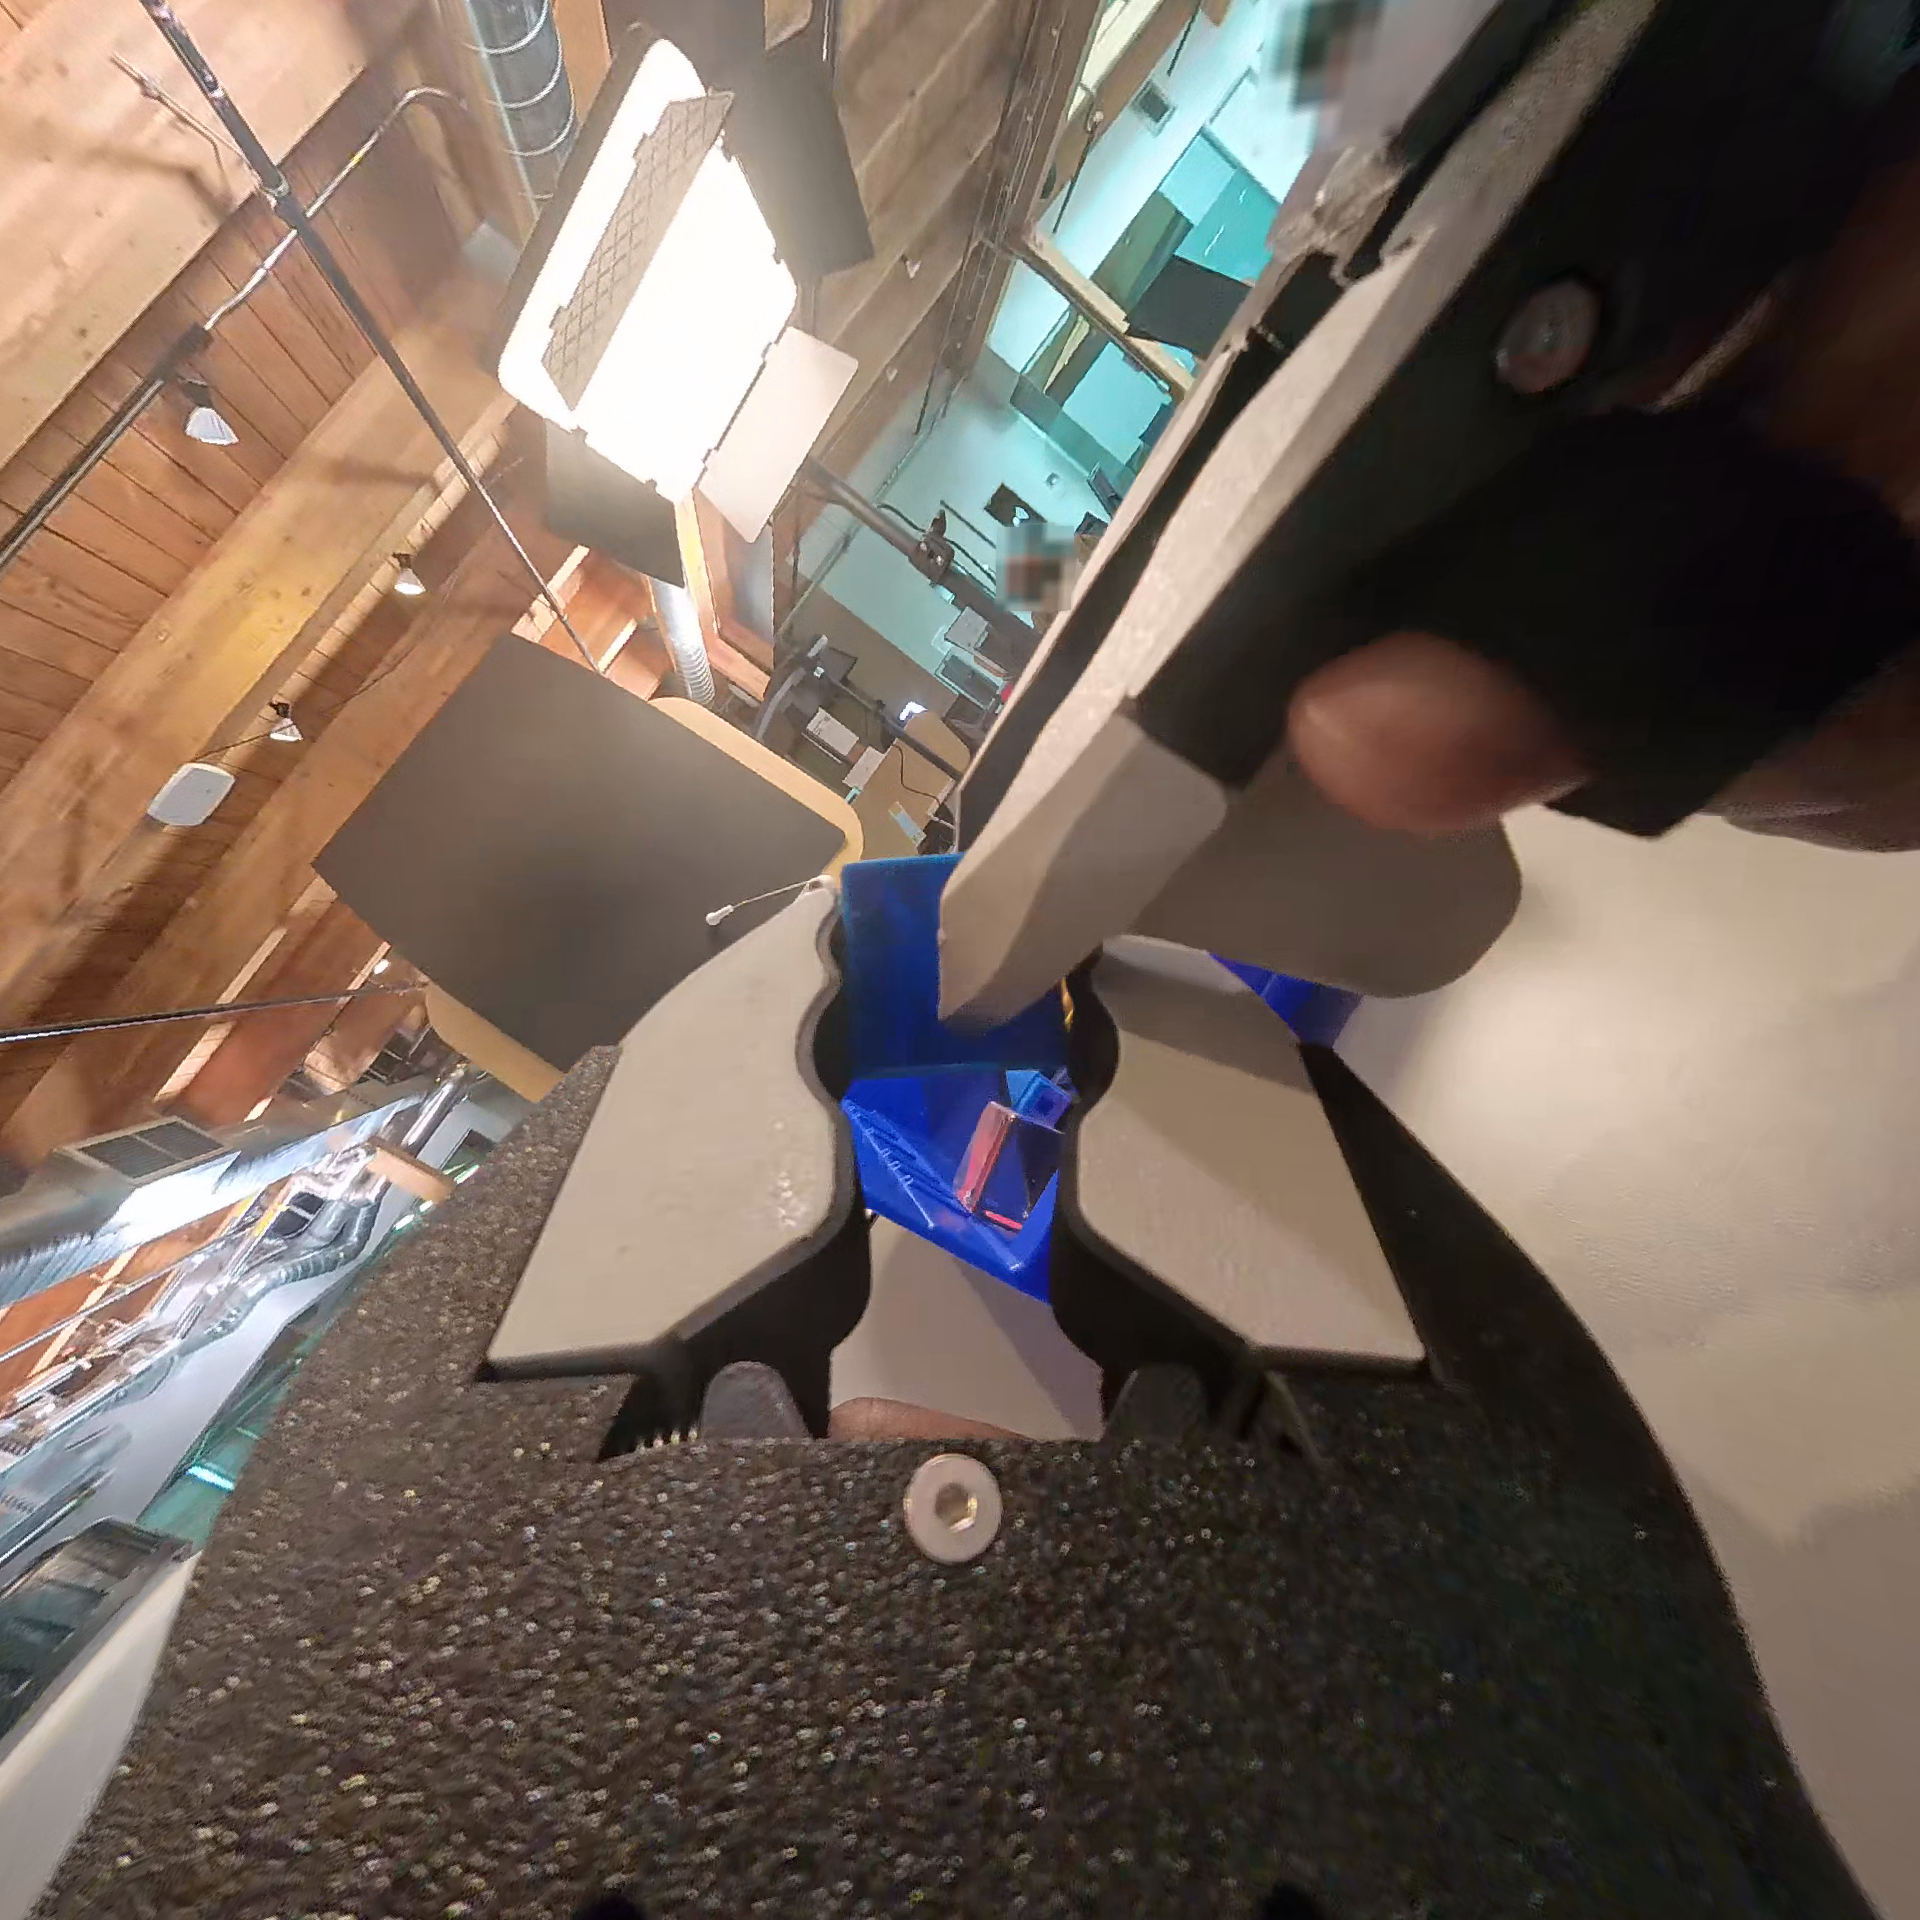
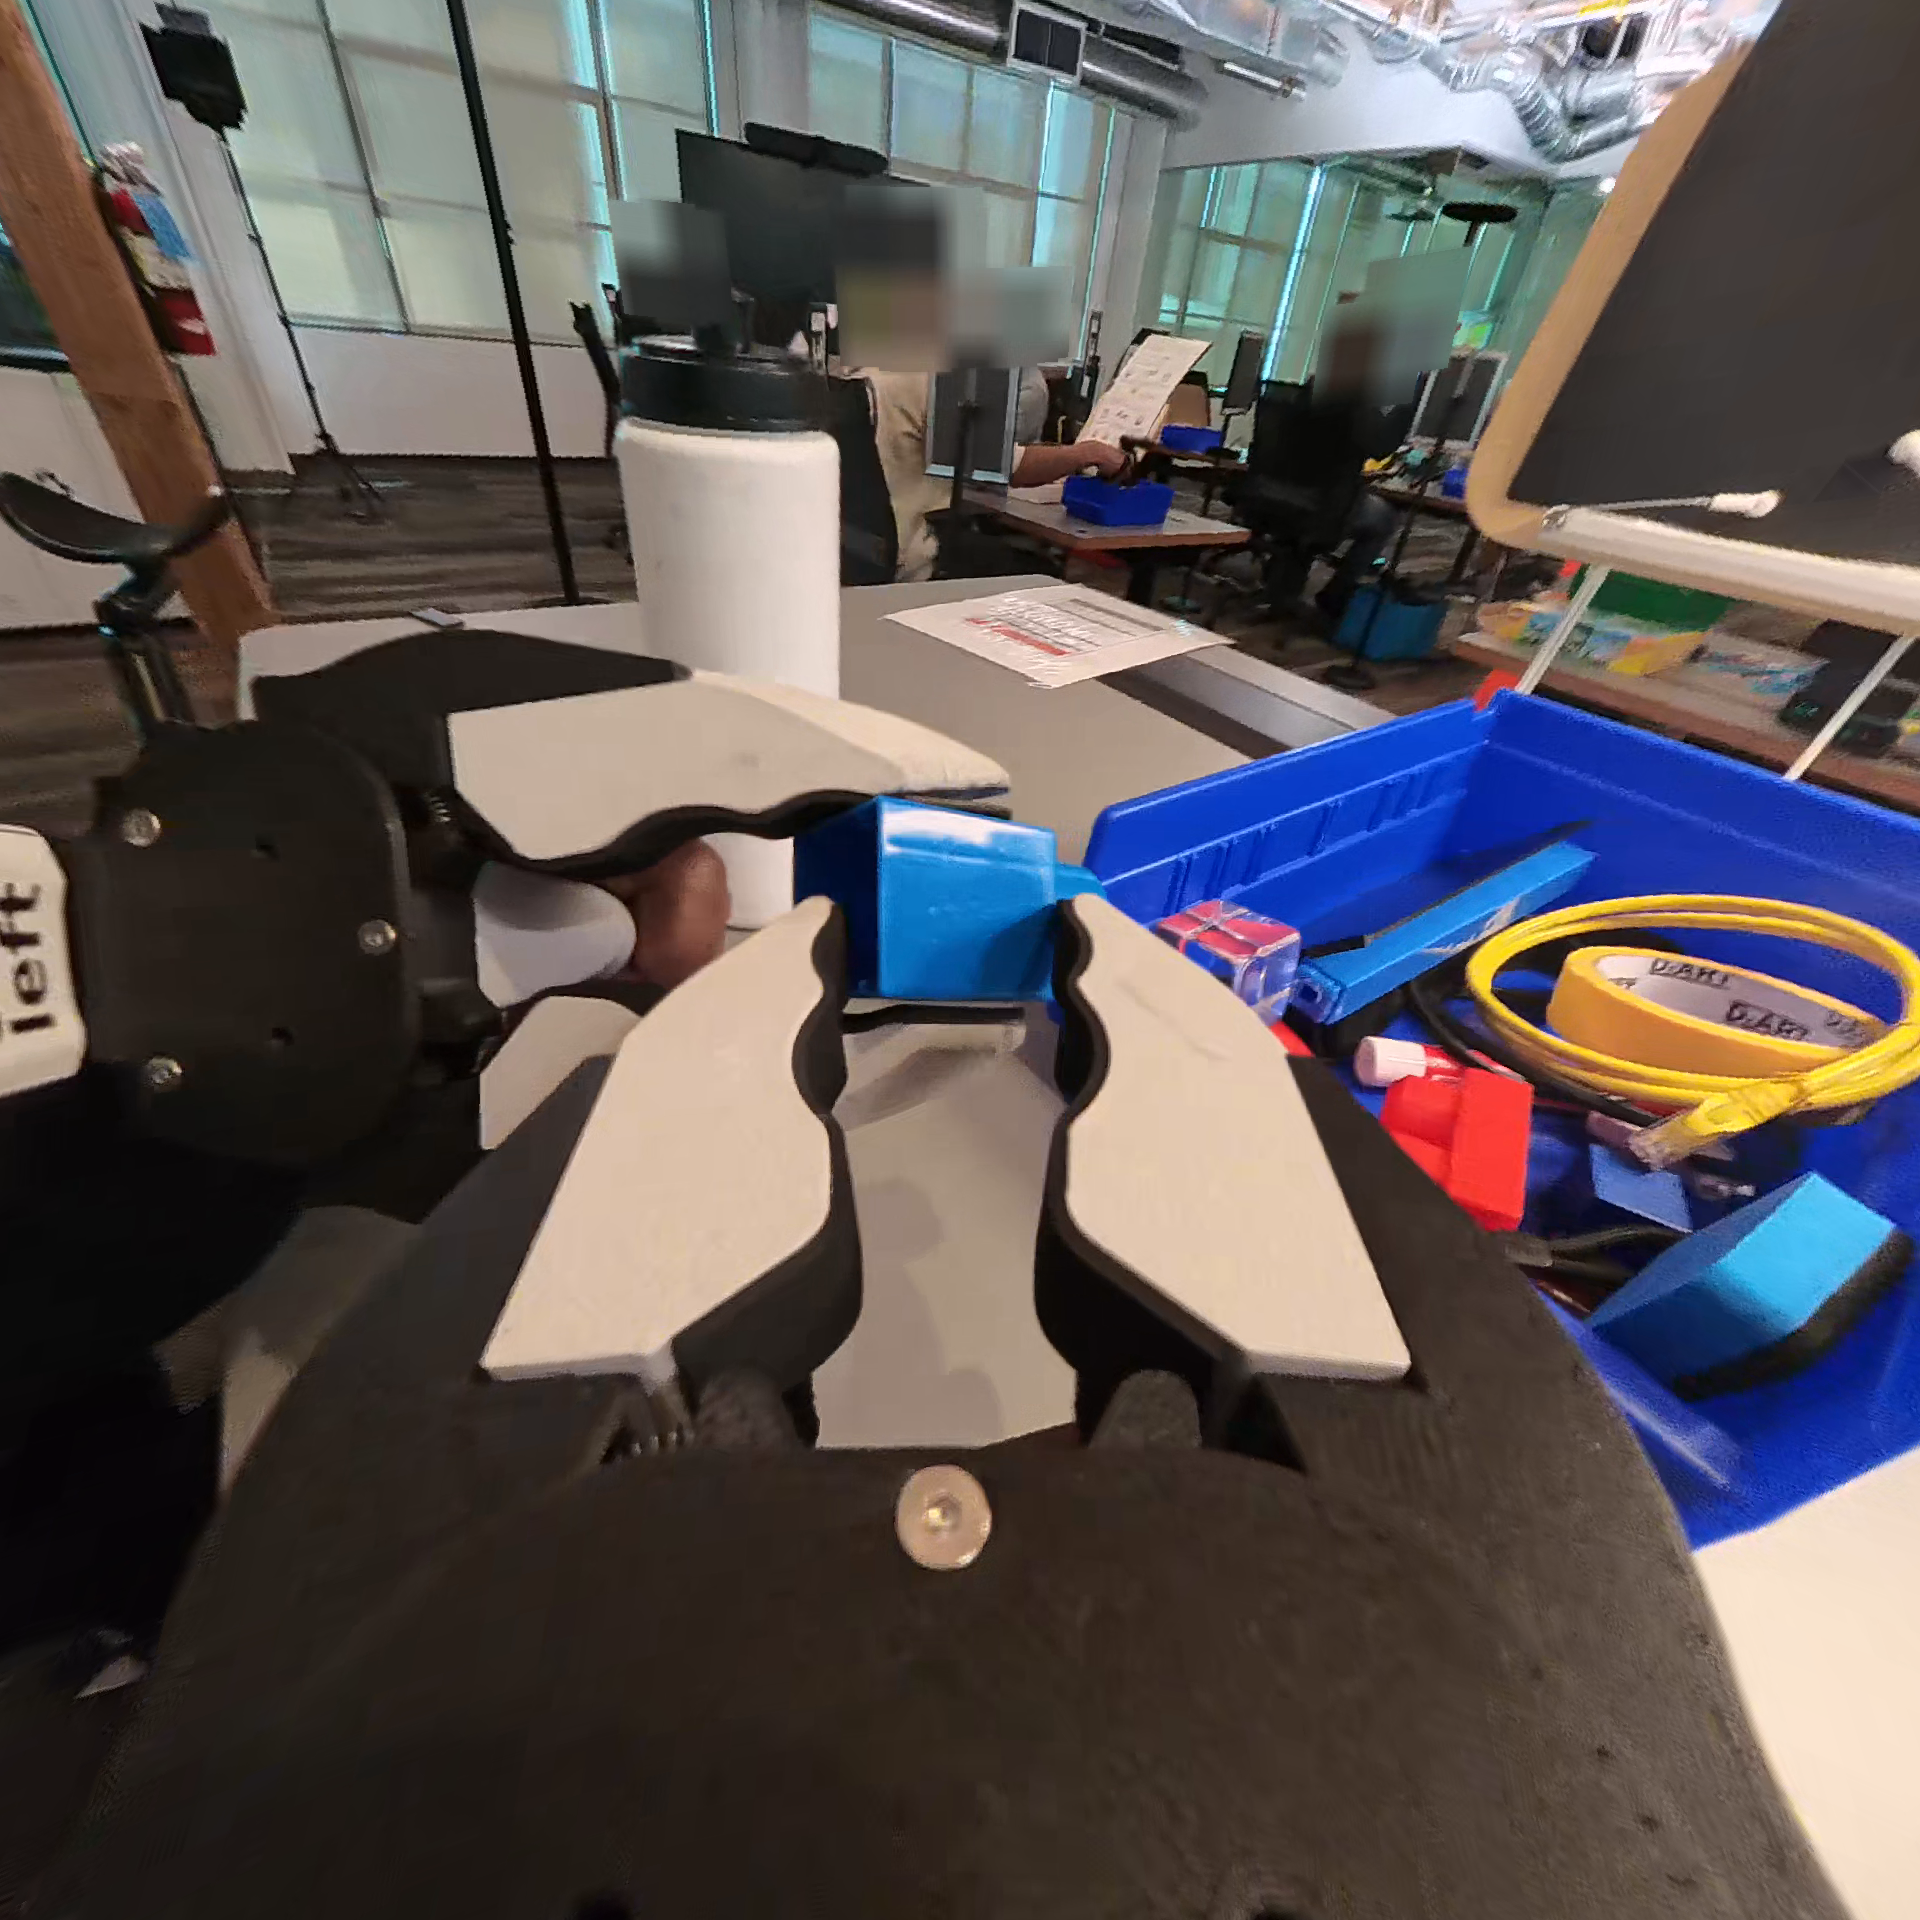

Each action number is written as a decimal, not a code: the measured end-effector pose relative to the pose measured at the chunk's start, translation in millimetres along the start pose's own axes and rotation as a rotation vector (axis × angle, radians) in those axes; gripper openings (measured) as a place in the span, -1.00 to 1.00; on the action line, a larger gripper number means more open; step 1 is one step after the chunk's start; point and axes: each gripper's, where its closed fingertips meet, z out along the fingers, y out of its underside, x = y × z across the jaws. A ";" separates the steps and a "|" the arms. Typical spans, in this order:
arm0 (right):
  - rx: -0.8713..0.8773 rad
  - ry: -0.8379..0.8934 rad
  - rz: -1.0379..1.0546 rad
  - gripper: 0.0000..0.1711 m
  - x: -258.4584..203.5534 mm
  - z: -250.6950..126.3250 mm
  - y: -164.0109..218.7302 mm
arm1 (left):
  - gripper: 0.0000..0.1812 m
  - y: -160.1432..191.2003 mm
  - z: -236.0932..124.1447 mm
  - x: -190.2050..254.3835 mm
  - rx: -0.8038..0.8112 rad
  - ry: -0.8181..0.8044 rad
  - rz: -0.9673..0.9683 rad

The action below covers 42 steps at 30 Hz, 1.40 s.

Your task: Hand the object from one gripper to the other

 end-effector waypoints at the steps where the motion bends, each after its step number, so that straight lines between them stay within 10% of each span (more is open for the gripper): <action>1: -0.004 -0.009 0.020 -0.57 0.6 -0.2 0.8 | -0.57 0.4 0.2 1.0 -0.001 0.005 0.004; 7: -0.014 0.002 0.030 -0.90 5.1 -1.8 2.9 | -0.57 -2.9 0.4 5.1 0.028 0.042 -0.048; 29: 0.033 0.000 0.174 -0.96 36.6 -21.1 -7.1 | -0.34 16.5 5.4 6.2 -0.050 0.137 -0.282; 42: 0.067 -0.333 0.472 -0.96 1.4 -19.1 -12.6 | -0.53 -7.7 -2.7 5.8 0.088 0.151 -0.290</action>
